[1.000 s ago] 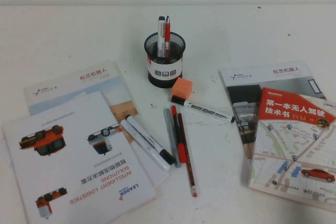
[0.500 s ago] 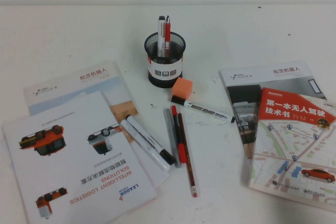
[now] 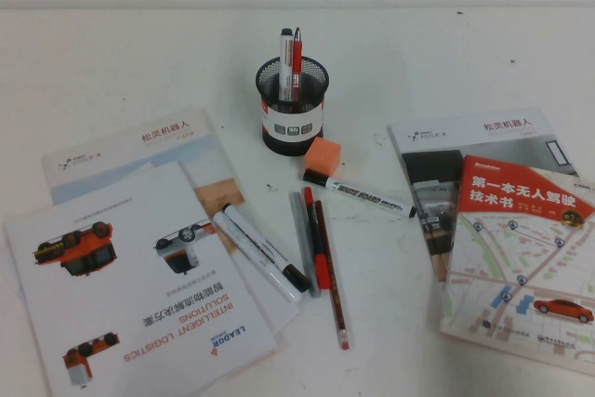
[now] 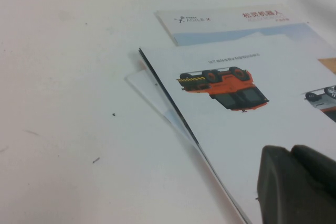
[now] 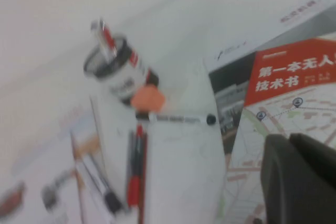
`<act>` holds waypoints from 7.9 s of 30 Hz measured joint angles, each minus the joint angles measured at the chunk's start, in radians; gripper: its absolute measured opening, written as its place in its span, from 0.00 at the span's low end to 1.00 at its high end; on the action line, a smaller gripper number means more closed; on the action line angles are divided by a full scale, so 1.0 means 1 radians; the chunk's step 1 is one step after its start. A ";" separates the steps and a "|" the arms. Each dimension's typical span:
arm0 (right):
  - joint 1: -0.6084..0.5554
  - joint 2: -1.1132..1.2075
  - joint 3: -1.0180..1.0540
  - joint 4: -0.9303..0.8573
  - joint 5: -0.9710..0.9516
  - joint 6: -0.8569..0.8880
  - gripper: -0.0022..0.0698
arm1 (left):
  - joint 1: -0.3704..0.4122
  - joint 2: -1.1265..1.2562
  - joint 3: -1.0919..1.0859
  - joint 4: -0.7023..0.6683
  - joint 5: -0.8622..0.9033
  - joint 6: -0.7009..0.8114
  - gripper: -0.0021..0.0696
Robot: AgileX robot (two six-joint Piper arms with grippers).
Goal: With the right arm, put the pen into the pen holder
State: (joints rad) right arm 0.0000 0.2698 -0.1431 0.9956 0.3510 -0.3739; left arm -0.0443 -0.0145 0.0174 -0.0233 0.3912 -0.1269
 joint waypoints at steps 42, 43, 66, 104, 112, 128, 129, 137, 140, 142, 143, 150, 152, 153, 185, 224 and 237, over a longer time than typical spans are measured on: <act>0.634 1.903 -1.818 -1.095 0.875 0.218 0.11 | 0.000 0.000 0.000 0.000 0.000 0.000 0.03; 0.631 1.916 -1.836 -1.098 0.875 0.218 0.16 | 0.000 0.000 0.000 0.000 0.000 0.000 0.03; 0.539 2.056 -1.926 -1.047 0.876 0.104 0.17 | 0.000 0.000 0.000 0.000 0.000 0.000 0.03; 0.579 1.379 -1.033 0.734 -0.268 -1.706 0.17 | 0.000 0.000 0.000 0.000 0.000 0.000 0.03; 0.615 1.370 -1.039 0.754 -0.716 -1.902 0.17 | 0.000 0.000 0.000 0.000 0.000 0.000 0.03; 0.990 1.369 -0.982 0.754 -1.242 -1.846 0.17 | 0.000 0.000 0.000 0.000 0.000 0.000 0.03; 1.006 1.369 -0.978 0.754 -1.158 -1.781 0.17 | 0.000 0.000 0.000 0.000 0.000 0.000 0.03; 0.983 1.384 -1.006 0.466 -0.351 -1.166 0.17 | 0.000 0.000 0.000 0.000 0.000 0.000 0.03; 0.959 1.388 -1.043 0.300 -0.287 -0.955 0.17 | 0.000 0.000 0.000 0.000 0.000 0.000 0.03; 0.948 1.388 -1.062 0.283 -0.288 -0.900 0.17 | 0.000 0.000 0.000 0.000 0.000 0.000 0.03; 0.944 1.388 -1.070 0.285 -0.298 -0.891 0.17 | 0.000 0.000 0.000 0.000 0.000 0.000 0.03; 0.941 1.390 -1.127 0.357 -0.351 -0.899 0.17 | 0.000 0.000 0.000 0.000 0.000 0.000 0.03; 0.941 1.397 -1.147 0.396 -0.373 -0.899 0.17 | 0.000 0.000 0.000 0.000 0.000 0.000 0.03; 0.941 1.400 -1.159 0.415 -0.382 -0.899 0.17 | 0.000 0.000 0.000 0.000 0.000 0.000 0.03; 0.938 1.489 -1.279 0.723 -0.130 -1.320 0.17 | 0.000 0.000 0.000 0.000 0.000 0.000 0.03; 0.554 1.765 -1.174 -1.075 -1.053 0.588 0.17 | 0.000 0.000 0.000 -0.001 0.000 0.000 0.03; 0.534 1.922 -1.338 -1.077 -0.985 0.588 0.18 | 0.000 0.000 0.000 -0.001 0.000 0.000 0.03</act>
State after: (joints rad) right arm 0.5339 2.1923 -1.4810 -0.0816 -0.6345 0.2142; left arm -0.0443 -0.0145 0.0174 -0.0240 0.3912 -0.1269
